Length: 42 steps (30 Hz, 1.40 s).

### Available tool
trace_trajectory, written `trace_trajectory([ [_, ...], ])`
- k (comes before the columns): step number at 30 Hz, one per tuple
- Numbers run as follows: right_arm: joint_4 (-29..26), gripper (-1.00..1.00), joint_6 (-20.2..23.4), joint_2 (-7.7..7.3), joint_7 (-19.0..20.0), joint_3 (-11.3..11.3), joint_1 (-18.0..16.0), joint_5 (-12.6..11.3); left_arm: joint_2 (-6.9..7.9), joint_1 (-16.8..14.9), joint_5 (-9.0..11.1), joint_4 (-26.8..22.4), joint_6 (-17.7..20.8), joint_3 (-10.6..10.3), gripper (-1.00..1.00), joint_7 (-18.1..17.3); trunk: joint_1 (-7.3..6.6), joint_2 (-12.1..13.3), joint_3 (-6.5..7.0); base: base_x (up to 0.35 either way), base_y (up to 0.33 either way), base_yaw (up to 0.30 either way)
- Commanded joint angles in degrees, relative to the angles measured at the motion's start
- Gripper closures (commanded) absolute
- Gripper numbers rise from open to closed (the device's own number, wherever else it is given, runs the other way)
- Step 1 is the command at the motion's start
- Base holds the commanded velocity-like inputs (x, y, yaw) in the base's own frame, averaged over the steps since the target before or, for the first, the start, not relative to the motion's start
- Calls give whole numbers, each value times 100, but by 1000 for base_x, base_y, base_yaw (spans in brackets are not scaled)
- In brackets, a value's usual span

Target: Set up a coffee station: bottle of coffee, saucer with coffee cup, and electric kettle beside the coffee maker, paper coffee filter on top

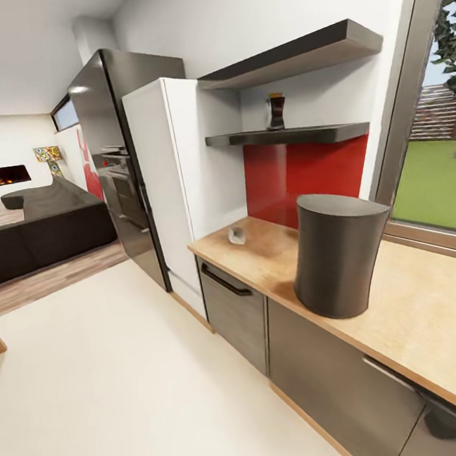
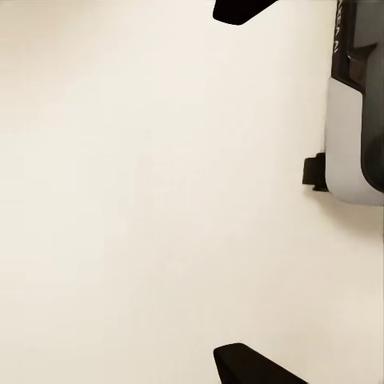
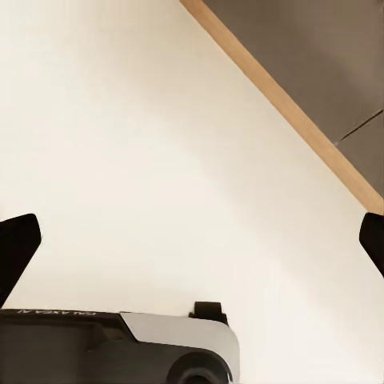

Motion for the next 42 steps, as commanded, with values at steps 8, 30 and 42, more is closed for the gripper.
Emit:
trace_trajectory([
  [8,-11,-100,-11,-1,21,-5,-1,-5,0,-5,36,5,-17,3,-100,-1,6,-11,-12,280,235,0],
  [30,-14,-100,-11,-1,21,-9,-1,-5,0,-5,36,5,-26,3,-100,-1,6,-11,-12,254,255,-159],
  [42,-14,-100,-5,-1,24,-9,-1,-11,0,-5,36,5,-26,4,-100,-1,6,-11,-12,206,282,-121],
])
